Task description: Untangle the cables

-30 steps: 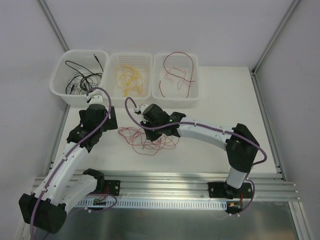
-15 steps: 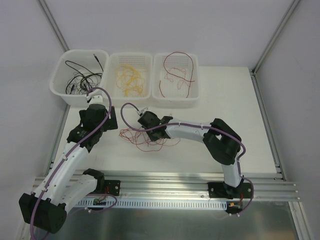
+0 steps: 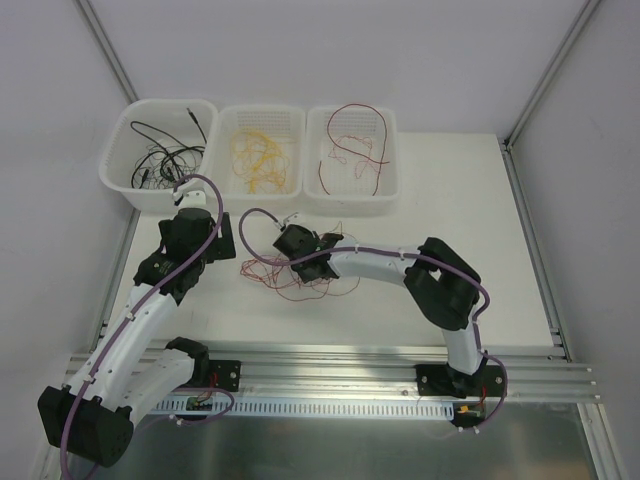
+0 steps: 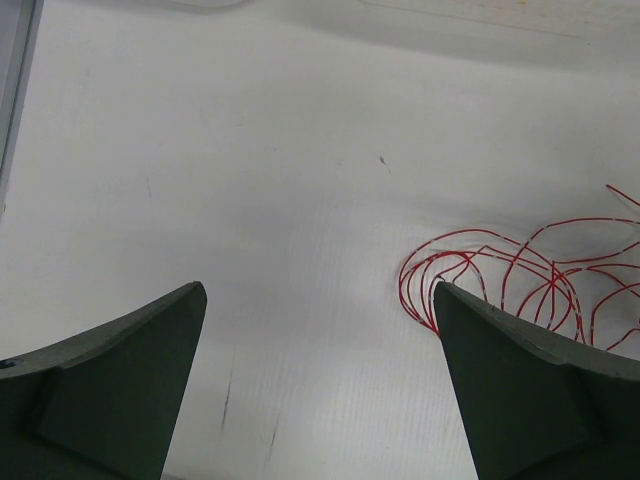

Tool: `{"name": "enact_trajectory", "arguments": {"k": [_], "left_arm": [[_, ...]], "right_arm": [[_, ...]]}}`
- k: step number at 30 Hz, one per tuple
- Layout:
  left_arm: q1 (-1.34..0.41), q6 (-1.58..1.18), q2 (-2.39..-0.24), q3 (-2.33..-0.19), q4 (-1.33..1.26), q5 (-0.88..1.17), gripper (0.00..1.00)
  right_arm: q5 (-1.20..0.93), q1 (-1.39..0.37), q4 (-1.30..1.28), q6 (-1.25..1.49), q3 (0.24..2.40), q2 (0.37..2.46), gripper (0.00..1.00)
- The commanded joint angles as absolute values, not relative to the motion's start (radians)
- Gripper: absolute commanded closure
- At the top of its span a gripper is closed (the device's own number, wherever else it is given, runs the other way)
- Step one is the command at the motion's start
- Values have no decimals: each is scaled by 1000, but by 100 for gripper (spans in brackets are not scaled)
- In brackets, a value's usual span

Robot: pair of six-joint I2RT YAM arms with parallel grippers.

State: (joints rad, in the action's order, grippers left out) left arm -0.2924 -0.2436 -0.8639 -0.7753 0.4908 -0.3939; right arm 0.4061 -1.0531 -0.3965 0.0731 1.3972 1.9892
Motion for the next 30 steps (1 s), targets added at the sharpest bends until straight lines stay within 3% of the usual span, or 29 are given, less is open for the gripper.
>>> {"name": "enact_trajectory", "arguments": {"k": [1, 6, 10, 24, 30], "left_arm": [[-281, -233, -867, -776, 465, -377, 1], [-279, -235, -871, -778, 462, -371, 1], [-279, -233, -874, -778, 463, -364, 1], [-279, -225, -884, -779, 462, -350, 1], [-281, -222, -881, -781, 462, -348, 1]], "right_arm": [[492, -1075, -434, 37, 1460, 1947, 54], [552, -1081, -462, 17, 1482, 1942, 31], [557, -1066, -472, 24, 1486, 1962, 20], [244, -940, -322, 130, 1375, 1997, 18], [203, -930, -296, 137, 1347, 2019, 27]]}}
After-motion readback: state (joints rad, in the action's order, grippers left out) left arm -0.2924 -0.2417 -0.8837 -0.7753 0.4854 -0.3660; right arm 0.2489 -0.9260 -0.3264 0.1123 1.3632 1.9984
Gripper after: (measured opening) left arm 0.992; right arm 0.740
